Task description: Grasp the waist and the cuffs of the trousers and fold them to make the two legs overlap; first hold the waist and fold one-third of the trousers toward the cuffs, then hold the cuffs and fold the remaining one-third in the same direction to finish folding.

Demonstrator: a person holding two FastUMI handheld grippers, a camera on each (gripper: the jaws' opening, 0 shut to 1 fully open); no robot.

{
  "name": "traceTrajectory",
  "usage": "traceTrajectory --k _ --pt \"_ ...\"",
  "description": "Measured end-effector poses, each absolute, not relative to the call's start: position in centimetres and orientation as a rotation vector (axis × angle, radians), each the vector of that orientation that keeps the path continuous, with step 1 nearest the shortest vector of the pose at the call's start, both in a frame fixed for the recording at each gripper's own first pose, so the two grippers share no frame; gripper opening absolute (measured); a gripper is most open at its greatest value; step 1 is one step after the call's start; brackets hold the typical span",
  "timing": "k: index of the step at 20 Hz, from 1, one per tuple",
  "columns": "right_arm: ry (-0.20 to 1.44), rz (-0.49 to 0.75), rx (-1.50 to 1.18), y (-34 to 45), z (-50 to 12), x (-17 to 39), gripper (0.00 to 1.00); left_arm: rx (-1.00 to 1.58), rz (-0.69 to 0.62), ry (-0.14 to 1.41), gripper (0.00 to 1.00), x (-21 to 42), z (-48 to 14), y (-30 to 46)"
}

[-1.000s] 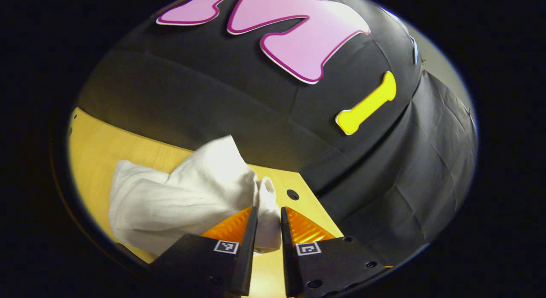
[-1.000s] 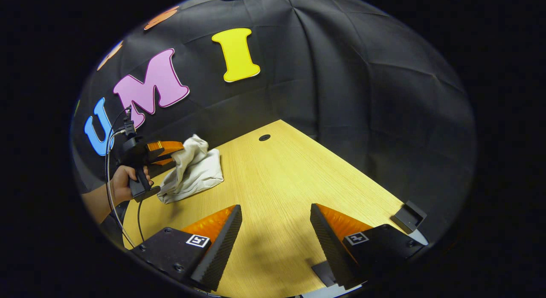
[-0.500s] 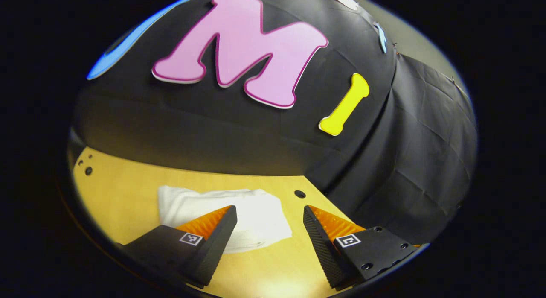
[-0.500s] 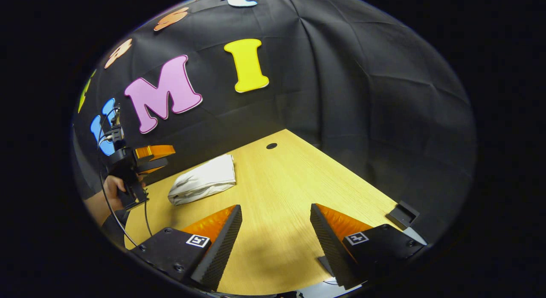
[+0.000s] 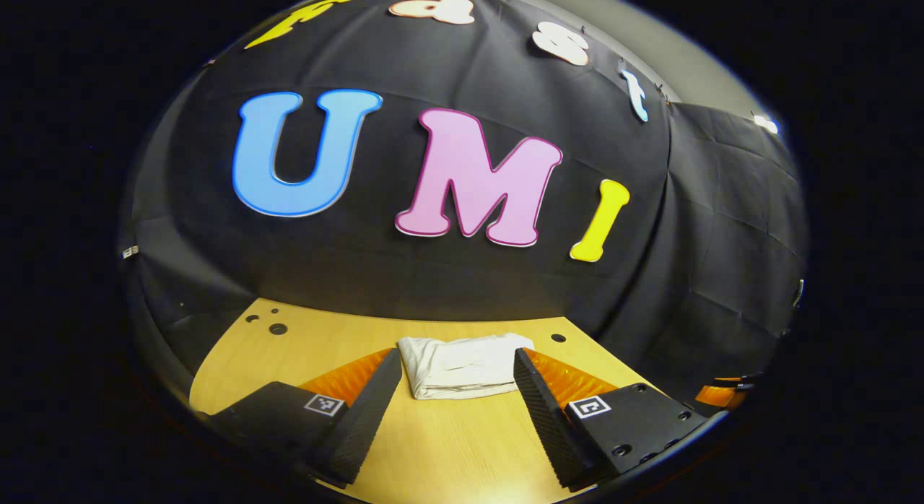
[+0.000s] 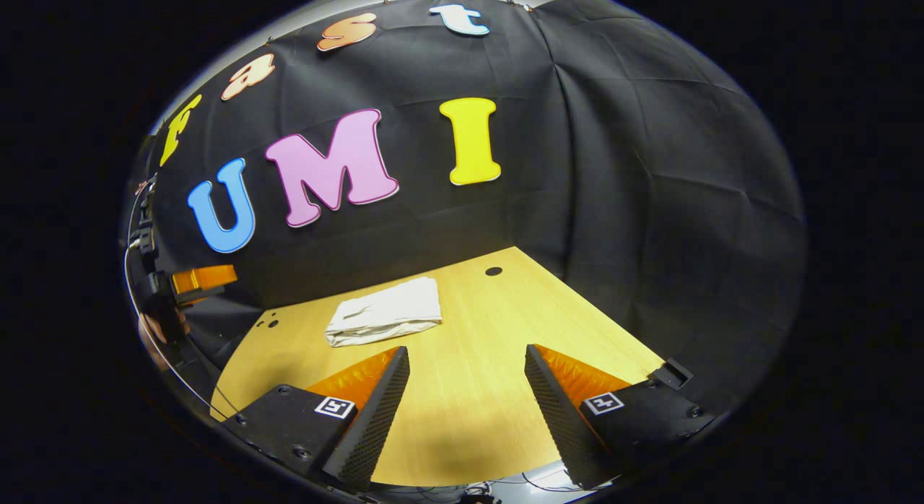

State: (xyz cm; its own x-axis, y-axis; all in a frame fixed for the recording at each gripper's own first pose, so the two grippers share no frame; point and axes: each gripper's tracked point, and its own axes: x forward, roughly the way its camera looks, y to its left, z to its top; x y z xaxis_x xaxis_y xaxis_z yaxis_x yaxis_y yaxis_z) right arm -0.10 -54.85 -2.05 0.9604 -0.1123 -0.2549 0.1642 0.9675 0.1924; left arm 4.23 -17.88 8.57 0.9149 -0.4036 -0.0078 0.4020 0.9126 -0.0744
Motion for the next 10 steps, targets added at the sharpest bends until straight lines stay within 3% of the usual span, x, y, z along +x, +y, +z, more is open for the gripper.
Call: traceTrajectory --k 4,10 --pt "0.183 -0.177 0.219 -53.4 0.2 -3.0 0.98 -0.059 -0.318 0.001 0.97 -0.3 7.6 -11.5" --pt "0.179 -0.136 0.145 -49.9 -0.1 -6.6 0.98 -0.051 -0.223 -0.018 0.97 -7.0 5.1 -4.7"
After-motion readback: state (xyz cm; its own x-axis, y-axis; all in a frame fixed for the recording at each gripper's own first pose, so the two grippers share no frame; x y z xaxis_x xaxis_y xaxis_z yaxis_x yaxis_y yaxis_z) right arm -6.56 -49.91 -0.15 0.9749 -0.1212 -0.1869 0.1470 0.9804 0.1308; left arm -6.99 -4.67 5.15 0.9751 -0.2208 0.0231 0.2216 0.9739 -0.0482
